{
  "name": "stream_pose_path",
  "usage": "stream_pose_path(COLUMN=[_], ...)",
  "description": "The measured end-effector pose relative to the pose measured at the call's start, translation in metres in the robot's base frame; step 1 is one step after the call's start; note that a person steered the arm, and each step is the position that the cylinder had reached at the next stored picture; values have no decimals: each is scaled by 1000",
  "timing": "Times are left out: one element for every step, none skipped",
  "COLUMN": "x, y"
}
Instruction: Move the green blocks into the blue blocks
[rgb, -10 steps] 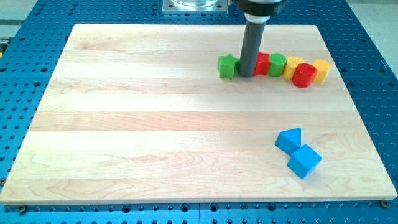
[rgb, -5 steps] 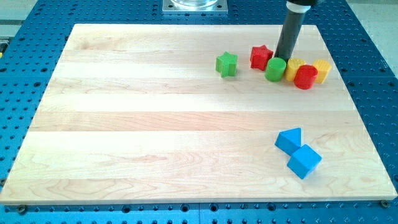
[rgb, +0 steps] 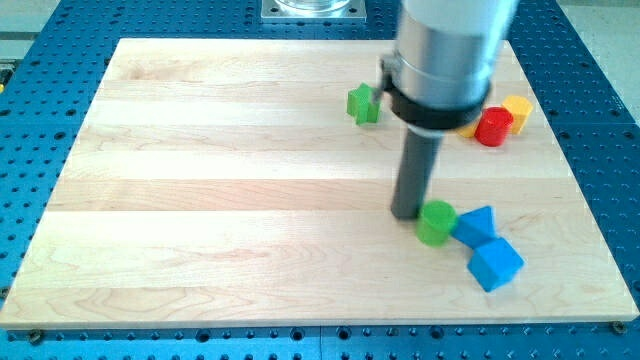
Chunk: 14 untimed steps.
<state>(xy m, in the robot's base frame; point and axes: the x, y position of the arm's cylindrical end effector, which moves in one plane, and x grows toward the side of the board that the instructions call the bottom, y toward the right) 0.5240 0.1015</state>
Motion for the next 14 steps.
stream_pose_path(x=[-11, -32, -117, -186, -206, -175, -60, -63, -112, -130, -70, -24, -51, -37], y=[-45, -128, -169, -106, -47, -30, -29, -41, -66, 24, 37, 37, 27, -23])
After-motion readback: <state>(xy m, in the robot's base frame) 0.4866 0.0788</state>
